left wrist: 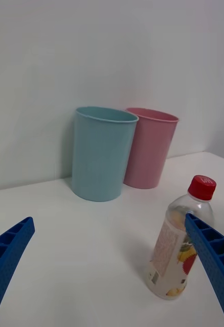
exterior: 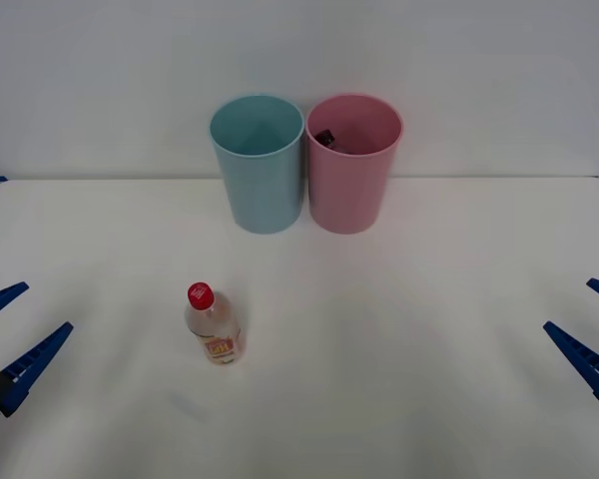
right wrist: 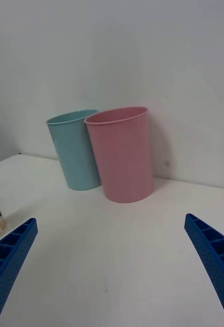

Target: Grasp the object on the table and drop it into the matching bin: aluminum can to the light blue bin, PET bottle to the pink bin.

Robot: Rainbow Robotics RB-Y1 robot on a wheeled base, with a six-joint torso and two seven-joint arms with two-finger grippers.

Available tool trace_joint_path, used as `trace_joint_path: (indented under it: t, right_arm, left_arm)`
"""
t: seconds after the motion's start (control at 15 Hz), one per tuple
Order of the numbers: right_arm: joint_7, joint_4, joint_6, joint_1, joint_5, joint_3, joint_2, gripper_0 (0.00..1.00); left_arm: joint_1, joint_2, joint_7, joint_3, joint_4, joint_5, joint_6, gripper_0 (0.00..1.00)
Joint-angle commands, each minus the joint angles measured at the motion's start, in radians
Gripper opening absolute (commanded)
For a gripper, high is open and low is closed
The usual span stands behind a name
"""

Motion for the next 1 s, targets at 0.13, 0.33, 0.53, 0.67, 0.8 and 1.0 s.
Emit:
trace_joint_path:
  t: [0.13, 0.33, 0.53, 0.67, 0.8, 1.0]
  right_arm:
    - [0.000, 0.000, 0.000, 0.000, 0.000, 0.000, 0.000, 1.00]
    - [0.000, 0.000, 0.000, 0.000, 0.000, 0.000, 0.000, 1.00]
    - [0.000, 0.000, 0.000, 0.000, 0.000, 0.000, 0.000, 1.00]
    - [0.000, 0.000, 0.000, 0.000, 0.000, 0.000, 0.000, 1.00]
    - [0.000, 0.000, 0.000, 0.000, 0.000, 0.000, 0.000, 1.00]
    - [0.000, 0.000, 0.000, 0.000, 0.000, 0.000, 0.000, 1.00]
  left_arm:
    - [0.028, 0.051, -0.017, -0.010, 0.001, -0.015, -0.001, 1.00]
    - [0.040, 0.071, -0.032, -0.024, 0.001, -0.060, -0.003, 1.00]
    - [0.060, 0.100, -0.077, -0.081, 0.001, -0.066, -0.007, 1.00]
    - [0.067, 0.108, -0.121, -0.118, 0.012, -0.066, -0.012, 1.00]
    - [0.067, 0.108, -0.175, -0.153, 0.032, -0.066, -0.018, 1.00]
    - [0.054, 0.108, -0.212, -0.191, 0.066, -0.063, -0.023, 1.00]
